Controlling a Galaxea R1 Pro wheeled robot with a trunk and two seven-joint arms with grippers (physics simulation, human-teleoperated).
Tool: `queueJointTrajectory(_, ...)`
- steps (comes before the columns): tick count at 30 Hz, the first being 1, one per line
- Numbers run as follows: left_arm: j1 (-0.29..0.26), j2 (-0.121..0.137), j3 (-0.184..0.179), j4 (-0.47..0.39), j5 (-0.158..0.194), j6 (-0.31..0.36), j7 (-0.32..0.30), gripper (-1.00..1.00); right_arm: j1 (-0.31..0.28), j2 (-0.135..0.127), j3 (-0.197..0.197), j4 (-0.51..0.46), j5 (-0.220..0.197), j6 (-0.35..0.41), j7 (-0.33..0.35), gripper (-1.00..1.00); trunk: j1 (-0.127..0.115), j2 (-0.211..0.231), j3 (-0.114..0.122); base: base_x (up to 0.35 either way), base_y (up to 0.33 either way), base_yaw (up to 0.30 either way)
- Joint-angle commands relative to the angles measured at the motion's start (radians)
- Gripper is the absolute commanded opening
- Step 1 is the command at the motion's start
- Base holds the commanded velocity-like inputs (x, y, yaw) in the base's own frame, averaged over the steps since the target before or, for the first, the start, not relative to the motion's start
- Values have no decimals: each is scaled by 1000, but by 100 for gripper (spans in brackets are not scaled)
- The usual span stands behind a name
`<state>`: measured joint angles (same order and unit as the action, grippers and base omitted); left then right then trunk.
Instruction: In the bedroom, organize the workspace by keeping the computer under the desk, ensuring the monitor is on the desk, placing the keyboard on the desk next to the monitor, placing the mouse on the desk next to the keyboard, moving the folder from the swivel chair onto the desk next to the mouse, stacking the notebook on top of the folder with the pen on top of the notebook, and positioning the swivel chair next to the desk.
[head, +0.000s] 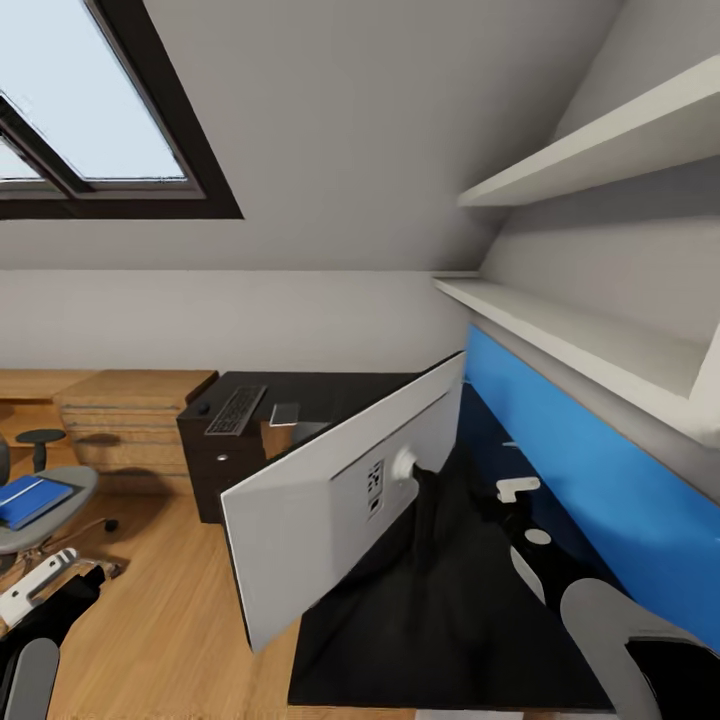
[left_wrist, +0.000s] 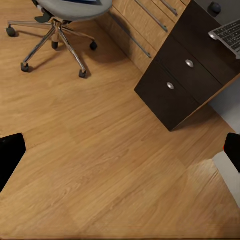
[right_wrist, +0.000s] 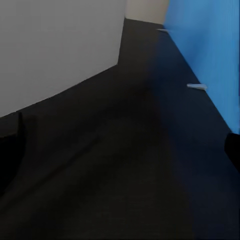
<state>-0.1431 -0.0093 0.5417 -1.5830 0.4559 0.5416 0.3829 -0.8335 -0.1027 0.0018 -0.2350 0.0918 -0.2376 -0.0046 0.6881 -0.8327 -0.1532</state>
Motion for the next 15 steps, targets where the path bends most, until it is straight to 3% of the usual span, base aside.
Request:
queueJointTrajectory(1, -1, -1, 1, -2, 10, 4, 7, 100, -1, 0, 0, 1, 10, 2, -1, 100, 0, -1, -2, -315, 0, 0)
queueJointTrajectory(8, -1, 0, -1, 0, 10, 8, 7, 100, -1, 1, 0, 0, 9, 23, -58, 100, 0, -1, -2, -244, 0, 0)
queueJointTrajectory(12, -1, 3, -43, 29, 8, 10, 8, 100, -1, 1, -9, -2, 6, 81, -88, 100, 0, -1, -2, -302, 0, 0)
queueJointTrajectory(15, -1, 3, -60, 51, 7, 13, 8, 100, -1, 0, -47, -4, 2, 99, -102, 100, 0, -1, -2, -181, 0, 0)
